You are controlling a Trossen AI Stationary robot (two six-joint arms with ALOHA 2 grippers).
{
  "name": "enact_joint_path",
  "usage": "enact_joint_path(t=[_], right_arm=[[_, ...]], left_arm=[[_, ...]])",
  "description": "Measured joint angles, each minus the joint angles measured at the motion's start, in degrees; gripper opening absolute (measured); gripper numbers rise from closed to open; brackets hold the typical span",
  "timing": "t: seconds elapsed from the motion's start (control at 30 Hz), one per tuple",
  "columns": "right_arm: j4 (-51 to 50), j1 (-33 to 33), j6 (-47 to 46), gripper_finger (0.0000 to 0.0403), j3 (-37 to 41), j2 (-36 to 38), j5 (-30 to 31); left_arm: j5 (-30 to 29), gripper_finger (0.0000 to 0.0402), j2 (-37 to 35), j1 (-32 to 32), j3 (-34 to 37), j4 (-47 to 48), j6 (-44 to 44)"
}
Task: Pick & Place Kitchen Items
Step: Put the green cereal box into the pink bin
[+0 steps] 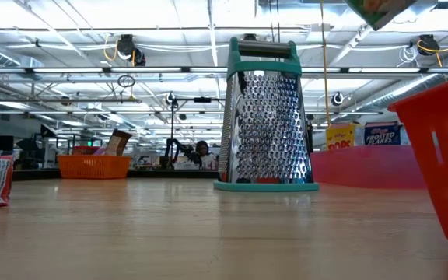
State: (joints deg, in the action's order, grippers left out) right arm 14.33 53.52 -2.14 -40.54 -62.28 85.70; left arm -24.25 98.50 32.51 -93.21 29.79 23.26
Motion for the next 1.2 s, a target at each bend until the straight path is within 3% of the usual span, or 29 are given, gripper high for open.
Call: enact_joint_path(t=[0.1, 0.47, 0.97, 1.2], right_arm=[[0.67, -0.96, -0.49, 0.0138, 1.99, 0.24, 4.03], [2.67, -13.76, -7.73, 0.0138, 14.50, 8.05, 4.25], [17.65, -29.64, -5.78, 0.0136, 26.71, 10.34, -5.04], [18.90, -36.65, -6.64, 0.0136, 30.00, 10.32, -7.15]], left_arm=[[-0.85, 0.0127, 0.00, 0.00, 0.00, -0.01, 0.04], [-6.37, 0.0127, 0.02, -0.17, 0.00, -0.10, 0.48], [-9.36, 0.0127, 0.02, -2.26, 0.00, -0.49, -1.11], [-9.40, 0.0127, 0.02, -4.90, 0.00, -0.44, -3.37]])
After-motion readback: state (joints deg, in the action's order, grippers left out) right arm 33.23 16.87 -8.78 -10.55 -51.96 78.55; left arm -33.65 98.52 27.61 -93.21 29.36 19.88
